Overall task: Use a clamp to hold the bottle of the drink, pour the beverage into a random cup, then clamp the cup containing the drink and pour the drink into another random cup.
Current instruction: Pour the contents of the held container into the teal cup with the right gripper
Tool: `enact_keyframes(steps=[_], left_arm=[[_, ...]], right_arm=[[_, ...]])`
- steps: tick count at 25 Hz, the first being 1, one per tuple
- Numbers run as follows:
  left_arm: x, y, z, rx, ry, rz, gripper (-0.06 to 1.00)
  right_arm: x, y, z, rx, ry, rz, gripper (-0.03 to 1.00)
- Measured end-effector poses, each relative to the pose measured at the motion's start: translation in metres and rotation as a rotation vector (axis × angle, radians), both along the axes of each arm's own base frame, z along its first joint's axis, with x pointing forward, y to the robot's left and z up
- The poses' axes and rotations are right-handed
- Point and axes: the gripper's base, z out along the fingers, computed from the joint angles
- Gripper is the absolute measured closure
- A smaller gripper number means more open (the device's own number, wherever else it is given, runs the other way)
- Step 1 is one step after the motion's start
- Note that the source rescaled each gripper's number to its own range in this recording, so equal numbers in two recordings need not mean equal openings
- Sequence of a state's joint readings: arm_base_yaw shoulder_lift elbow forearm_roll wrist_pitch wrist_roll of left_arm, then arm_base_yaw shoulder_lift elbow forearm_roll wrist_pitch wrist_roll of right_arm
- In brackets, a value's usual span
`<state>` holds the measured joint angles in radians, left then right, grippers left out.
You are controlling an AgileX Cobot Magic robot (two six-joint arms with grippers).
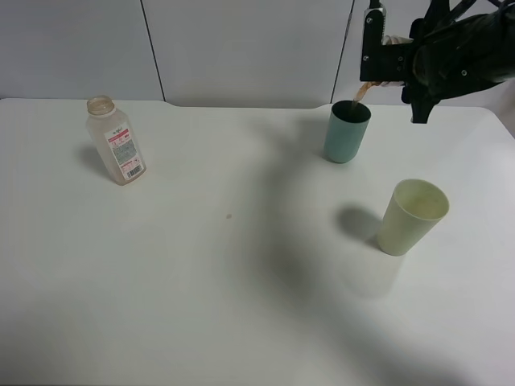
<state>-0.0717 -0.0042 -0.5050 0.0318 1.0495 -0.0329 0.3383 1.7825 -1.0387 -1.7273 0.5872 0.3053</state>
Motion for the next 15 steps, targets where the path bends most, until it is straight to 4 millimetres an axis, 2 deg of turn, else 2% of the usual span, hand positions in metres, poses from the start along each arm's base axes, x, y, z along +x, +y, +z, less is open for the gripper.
enact_keyframes(steps=[15], left_arm=[[0.0, 0.0, 0.0, 0.0, 0.0, 0.0, -0.06]], right_arm=[[-0.0008, 0.0035, 0.0001, -0.27, 0.086, 0.146, 0.94]])
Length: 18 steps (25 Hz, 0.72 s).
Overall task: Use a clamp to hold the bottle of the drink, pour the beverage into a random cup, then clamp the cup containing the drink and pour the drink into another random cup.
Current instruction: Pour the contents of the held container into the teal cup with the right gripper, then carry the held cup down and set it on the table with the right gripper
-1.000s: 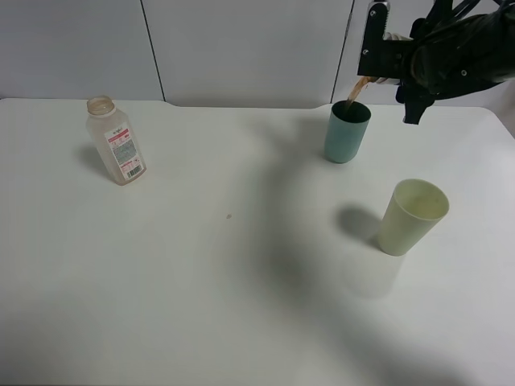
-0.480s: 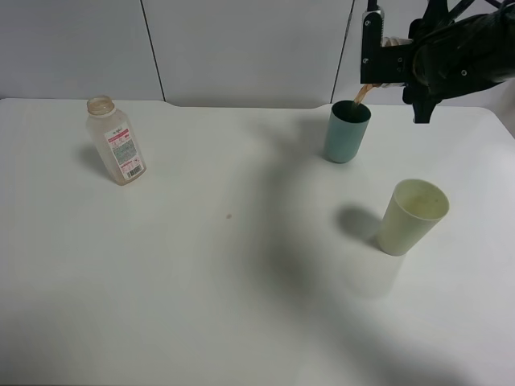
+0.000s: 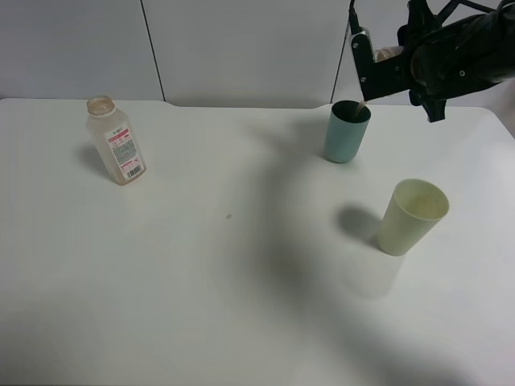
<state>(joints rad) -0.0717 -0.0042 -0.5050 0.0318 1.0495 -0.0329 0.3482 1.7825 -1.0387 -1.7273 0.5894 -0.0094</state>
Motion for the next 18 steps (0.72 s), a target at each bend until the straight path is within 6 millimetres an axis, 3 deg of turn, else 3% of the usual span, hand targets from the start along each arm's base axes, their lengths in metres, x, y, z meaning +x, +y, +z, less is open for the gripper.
enact_keyframes(steps=[3, 6, 18], left_arm=[[0.0, 0.0, 0.0, 0.0, 0.0, 0.0, -0.06], [0.0, 0.0, 0.0, 0.0, 0.0, 0.0, -0.06], [0.0, 0.0, 0.0, 0.0, 0.0, 0.0, -0.06]], right_arm=[[-0.0005, 0.0023, 0.0, -0.002, 0.0, 0.007, 0.94], [-0.0005, 0.0025, 0.0, 0.115, -0.036, -0.051, 0.94], [-0.0027, 0.003, 0.0013, 1.146, -0.378, -0.604, 0.94]])
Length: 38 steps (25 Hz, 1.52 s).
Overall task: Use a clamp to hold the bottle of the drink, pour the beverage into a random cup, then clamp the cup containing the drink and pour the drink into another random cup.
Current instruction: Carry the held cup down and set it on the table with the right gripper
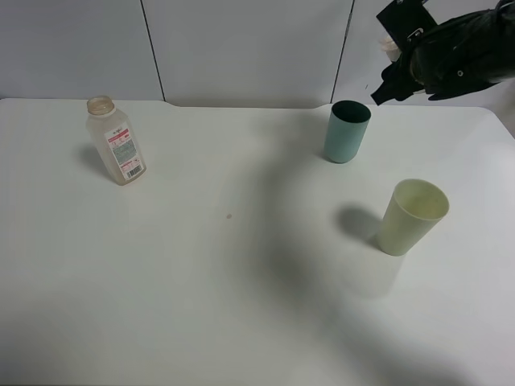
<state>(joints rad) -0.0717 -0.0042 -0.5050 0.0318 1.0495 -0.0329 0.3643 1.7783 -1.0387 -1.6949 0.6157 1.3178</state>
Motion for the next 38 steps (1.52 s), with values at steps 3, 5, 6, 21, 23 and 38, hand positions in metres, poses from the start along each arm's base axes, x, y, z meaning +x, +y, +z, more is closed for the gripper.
enact_keyframes(steps=[3, 5, 6, 21, 23, 38], left_arm=[[0.0, 0.0, 0.0, 0.0, 0.0, 0.0, -0.06], [0.0, 0.0, 0.0, 0.0, 0.0, 0.0, -0.06], [0.0, 0.0, 0.0, 0.0, 0.0, 0.0, -0.06], [0.0, 0.0, 0.0, 0.0, 0.0, 0.0, -0.06], [0.0, 0.0, 0.0, 0.0, 0.0, 0.0, -0.06], [0.0, 0.0, 0.0, 0.0, 0.0, 0.0, -0.06]], right_arm=[[-0.006, 0.01, 0.006, 0.185, -0.033, -0.043, 0.94], [-0.01, 0.019, 0.013, 0.278, -0.041, -0.012, 0.94], [-0.012, 0.024, 0.017, 0.314, -0.044, 0.011, 0.94], [-0.048, 0.093, 0.048, 0.573, 0.076, 0.57, 0.94], [-0.053, 0.105, 0.053, 0.599, 0.053, 0.674, 0.94], [-0.057, 0.163, 0.021, 0.607, -0.073, 0.815, 0.94]])
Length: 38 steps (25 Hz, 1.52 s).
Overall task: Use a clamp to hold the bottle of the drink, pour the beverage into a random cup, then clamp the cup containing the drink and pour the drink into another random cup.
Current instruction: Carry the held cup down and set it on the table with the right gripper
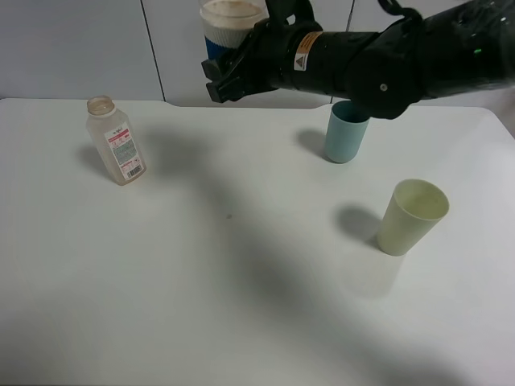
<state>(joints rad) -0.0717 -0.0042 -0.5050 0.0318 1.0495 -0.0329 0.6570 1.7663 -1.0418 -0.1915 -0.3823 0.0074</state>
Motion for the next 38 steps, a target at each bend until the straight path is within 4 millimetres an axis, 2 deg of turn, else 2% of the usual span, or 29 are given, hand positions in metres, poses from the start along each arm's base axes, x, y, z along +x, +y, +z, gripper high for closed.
enact_keyframes(steps=[12, 26, 35, 38], left_arm=[[0.0, 0.0, 0.0, 0.0, 0.0, 0.0, -0.06], [0.0, 0.0, 0.0, 0.0, 0.0, 0.0, -0.06], [0.0, 0.0, 0.0, 0.0, 0.0, 0.0, -0.06], [0.0, 0.0, 0.0, 0.0, 0.0, 0.0, -0.06]], right_arm=[[0.013, 0.016, -0.074, 0.0, 0.095, 0.011, 0.94], [0.013, 0.023, -0.146, -0.067, 0.151, 0.071, 0.94], [0.012, 0.024, -0.165, -0.049, 0.144, 0.086, 0.94], [0.011, 0.023, -0.178, -0.071, 0.137, 0.098, 0.94]])
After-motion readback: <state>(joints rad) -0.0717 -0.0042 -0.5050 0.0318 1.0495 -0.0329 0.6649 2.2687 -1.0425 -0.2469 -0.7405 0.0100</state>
